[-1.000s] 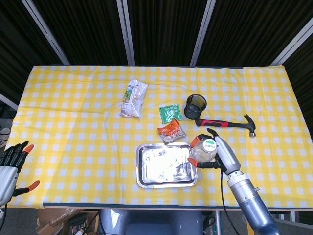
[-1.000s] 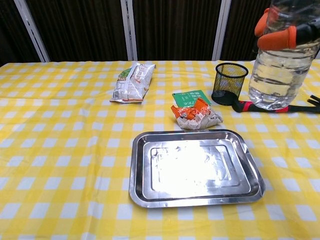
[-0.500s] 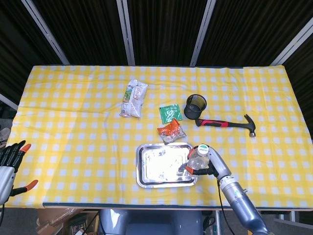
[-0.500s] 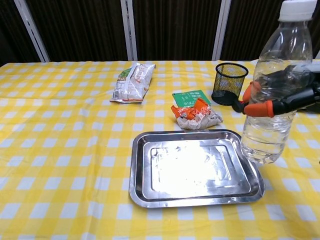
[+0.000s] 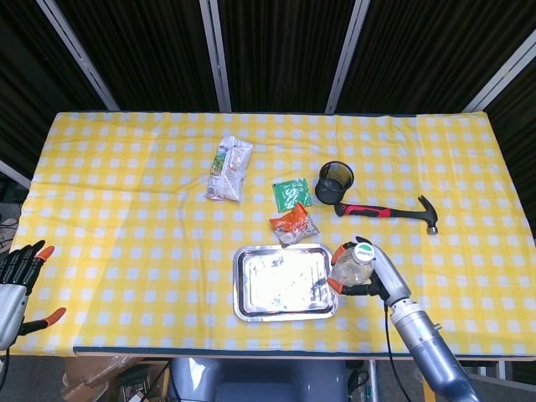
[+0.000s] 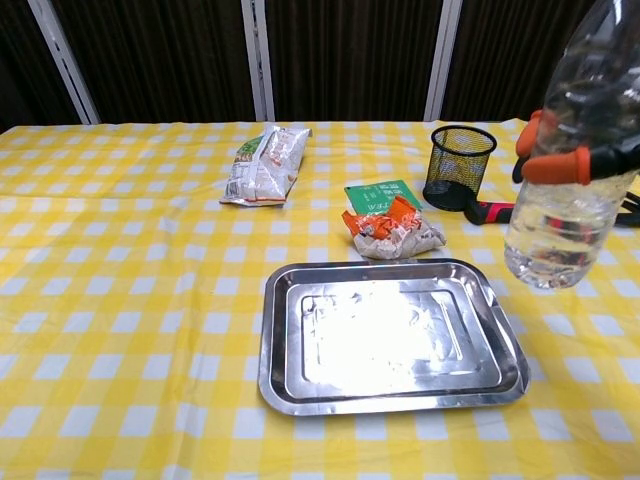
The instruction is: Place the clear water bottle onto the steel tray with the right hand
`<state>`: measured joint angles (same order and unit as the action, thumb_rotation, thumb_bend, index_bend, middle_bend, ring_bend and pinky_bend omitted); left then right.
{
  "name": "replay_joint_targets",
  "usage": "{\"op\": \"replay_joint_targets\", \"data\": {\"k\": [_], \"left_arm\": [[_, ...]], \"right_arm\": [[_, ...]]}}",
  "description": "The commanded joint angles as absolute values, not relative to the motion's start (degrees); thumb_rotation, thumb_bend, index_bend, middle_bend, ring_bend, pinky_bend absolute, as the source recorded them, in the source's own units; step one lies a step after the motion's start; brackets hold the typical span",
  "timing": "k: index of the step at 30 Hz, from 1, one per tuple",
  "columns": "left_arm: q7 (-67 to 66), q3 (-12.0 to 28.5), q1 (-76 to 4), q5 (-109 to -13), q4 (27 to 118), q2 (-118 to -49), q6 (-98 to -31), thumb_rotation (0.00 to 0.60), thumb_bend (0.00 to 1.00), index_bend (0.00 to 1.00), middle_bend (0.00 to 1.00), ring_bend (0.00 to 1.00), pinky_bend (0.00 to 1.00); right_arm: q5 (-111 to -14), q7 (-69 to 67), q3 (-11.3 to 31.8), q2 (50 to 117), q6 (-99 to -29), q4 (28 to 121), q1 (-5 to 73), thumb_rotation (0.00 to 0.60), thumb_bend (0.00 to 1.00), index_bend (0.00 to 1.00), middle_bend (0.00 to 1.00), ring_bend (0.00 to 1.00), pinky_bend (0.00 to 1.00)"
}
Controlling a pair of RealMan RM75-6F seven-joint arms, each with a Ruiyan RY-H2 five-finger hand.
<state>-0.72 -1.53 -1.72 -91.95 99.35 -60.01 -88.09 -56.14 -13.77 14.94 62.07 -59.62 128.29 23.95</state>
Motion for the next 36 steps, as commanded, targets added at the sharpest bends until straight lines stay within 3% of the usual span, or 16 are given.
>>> {"op": "replay_joint_targets", "data": {"k": [1, 6, 13, 22, 29, 36], "left_arm": [[-0.4, -1.5, -1.6, -91.8, 99.4, -59.8, -88.2, 0.600, 0.18, 0.05, 0.00, 0.00, 0.00], [0.0, -1.6, -1.4, -91.9, 99.6, -59.6, -88.5, 0.600, 0.18, 0.05, 0.00, 0.00, 0.00], [0.0, -1.6, -1.4, -91.7, 99.6, -59.5, -88.2, 0.600, 0.18, 0.05, 0.00, 0.00, 0.00], [0.2, -1.4, -1.4, -91.5, 99.5, -59.5, -88.4, 0.600, 0.18, 0.05, 0.00, 0.00, 0.00], [-0.3, -1.4, -1.5, -91.7, 99.5, -59.7, -88.1, 0.600, 0.18, 0.05, 0.00, 0.00, 0.00], [-0.7, -1.4, -1.6, -91.6, 99.5, -59.8, -87.9, 0.600, 0.18, 0.05, 0.00, 0.00, 0.00]], "right_arm": [[-55.4, -12.7, 17.8, 56.0, -61.8, 133.9, 23.5, 0.600, 1.00, 1.00, 0.82, 0.42, 0.00], [-55.8, -15.4, 23.3, 47.3, -60.7, 135.0, 24.4, 0.600, 1.00, 1.00, 0.82, 0.42, 0.00], [-54.0, -17.3, 21.5, 45.4, -56.8, 135.0, 24.6, 0.600, 1.00, 1.00, 0.82, 0.42, 0.00], [-49.5, -13.9, 16.4, 54.3, -57.4, 132.7, 26.4, 0.600, 1.00, 1.00, 0.82, 0.42, 0.00], [-54.1, -16.7, 12.6, 65.4, -56.8, 124.6, 25.8, 0.600, 1.00, 1.00, 0.82, 0.42, 0.00], [-58.2, -19.1, 10.8, 70.3, -56.8, 119.5, 24.5, 0.600, 1.00, 1.00, 0.82, 0.42, 0.00]]}}
